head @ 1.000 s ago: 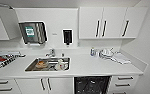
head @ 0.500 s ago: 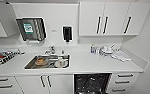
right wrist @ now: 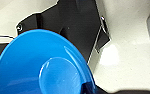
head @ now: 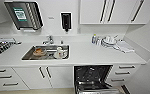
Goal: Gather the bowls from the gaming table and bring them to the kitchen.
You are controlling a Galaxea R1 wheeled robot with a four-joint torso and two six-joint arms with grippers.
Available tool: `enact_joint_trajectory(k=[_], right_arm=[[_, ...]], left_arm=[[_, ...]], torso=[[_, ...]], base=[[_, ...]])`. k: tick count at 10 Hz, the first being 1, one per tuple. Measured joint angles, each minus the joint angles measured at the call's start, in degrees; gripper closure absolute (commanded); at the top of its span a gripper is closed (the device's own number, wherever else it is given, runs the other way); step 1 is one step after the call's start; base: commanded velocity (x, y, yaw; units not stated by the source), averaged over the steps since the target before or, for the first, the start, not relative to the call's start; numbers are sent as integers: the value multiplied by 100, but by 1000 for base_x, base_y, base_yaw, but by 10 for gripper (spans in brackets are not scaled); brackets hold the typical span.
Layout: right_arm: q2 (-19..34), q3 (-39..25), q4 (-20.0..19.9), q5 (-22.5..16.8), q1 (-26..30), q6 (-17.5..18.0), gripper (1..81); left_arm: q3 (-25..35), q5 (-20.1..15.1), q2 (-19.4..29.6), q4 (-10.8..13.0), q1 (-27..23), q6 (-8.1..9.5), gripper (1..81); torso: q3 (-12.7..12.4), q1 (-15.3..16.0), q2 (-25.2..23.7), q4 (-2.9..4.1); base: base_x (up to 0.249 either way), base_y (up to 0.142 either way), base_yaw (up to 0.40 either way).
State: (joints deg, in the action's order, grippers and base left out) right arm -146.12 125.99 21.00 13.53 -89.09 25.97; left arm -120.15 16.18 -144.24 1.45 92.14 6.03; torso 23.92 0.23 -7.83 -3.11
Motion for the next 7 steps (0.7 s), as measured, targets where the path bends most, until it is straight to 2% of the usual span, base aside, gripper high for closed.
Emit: enact_joint_trajectory(k=[2,4,6,7], right_arm=[[-5,-50,-1,16,56,0,811],[2,-63,-9,24,122,0,811],[20,-105,-6,33,138,0,811],[20,-135,-6,27,135,0,811]], left_arm=[[521,85,614,-2,0,22,811],[1208,243,1174,-2,-77,156,811],[1563,308,1718,-7,-189,302,811],[1690,293,1832,-11,-405,366,811]], torso=[[286,4,5,0],[347,4,6,0],[334,4,9,0],[336,4,9,0]], base=[[0,0,0],[0,0,0],[0,0,0],[0,0,0]])
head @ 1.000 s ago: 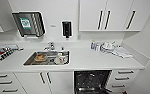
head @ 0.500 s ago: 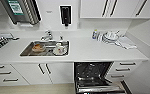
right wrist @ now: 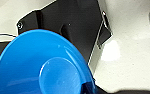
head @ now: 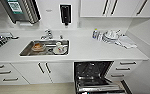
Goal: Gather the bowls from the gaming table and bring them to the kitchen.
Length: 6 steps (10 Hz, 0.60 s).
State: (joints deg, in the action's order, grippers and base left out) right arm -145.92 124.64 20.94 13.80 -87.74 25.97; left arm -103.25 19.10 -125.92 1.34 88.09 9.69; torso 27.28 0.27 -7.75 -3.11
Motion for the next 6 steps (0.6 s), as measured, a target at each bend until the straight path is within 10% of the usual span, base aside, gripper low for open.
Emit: enact_joint_trajectory(k=[6], right_arm=[[-63,-38,33,4,30,-1,811]], left_arm=[[816,-144,288,4,-1632,243,811]], torso=[[5,2,5,0]], base=[[0,0,0]])
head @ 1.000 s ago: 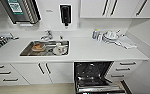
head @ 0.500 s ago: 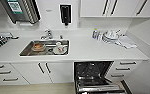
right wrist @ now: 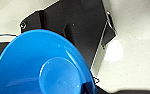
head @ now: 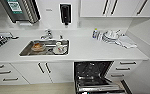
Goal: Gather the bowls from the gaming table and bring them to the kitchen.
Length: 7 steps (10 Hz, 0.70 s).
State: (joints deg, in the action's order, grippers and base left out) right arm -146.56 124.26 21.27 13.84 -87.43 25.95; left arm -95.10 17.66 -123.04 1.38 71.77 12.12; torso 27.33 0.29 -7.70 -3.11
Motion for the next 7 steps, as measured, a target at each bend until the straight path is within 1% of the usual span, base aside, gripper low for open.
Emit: enact_joint_trajectory(k=[1,2,3,4,5,7], right_arm=[[-22,-15,15,7,17,0,811],[-20,-39,22,35,33,0,811],[-13,-52,24,145,39,0,811],[-16,-74,22,165,50,0,811],[-16,-78,26,182,56,0,811],[-5,-91,24,267,94,1,811]], left_arm=[[100,-140,-28,7,-405,12,811],[158,-358,-55,13,-788,12,811],[221,-708,-99,16,-1154,15,811],[301,-1086,-163,24,-1513,15,811],[378,-1482,-235,30,-1854,17,811],[538,-2157,-332,30,-2549,26,811]], torso=[[15,0,0,0],[85,0,0,0],[225,0,2,0],[394,2,4,0],[478,5,6,0],[537,6,9,0]], base=[[0,0,0],[0,0,0],[0,0,0],[0,0,0],[0,0,0],[0,0,0]])
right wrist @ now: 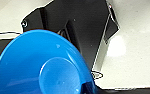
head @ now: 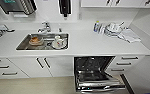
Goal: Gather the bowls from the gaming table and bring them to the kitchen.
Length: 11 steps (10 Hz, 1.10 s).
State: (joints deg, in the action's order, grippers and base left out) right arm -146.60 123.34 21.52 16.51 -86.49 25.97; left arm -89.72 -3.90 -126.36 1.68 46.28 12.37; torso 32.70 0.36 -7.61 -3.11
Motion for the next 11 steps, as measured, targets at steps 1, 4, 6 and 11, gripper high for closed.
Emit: enact_joint_trajectory(k=[1,4,6,11], right_arm=[[0,-2,0,0,-2,0,811],[0,-2,0,6,2,0,811],[-17,-2,0,2,2,0,811],[-158,205,0,-2,16,0,811]], left_arm=[[65,-340,-40,-11,-279,11,811],[149,-1182,-316,-105,-1001,96,811],[155,-1520,-562,-144,-1296,138,811],[-569,-1910,-1603,-158,-1915,160,811]], torso=[[-9,0,0,0],[-4,2,2,0],[-4,5,2,0],[-2,7,7,0]], base=[[0,0,0],[0,0,0],[0,0,0],[0,0,0]])
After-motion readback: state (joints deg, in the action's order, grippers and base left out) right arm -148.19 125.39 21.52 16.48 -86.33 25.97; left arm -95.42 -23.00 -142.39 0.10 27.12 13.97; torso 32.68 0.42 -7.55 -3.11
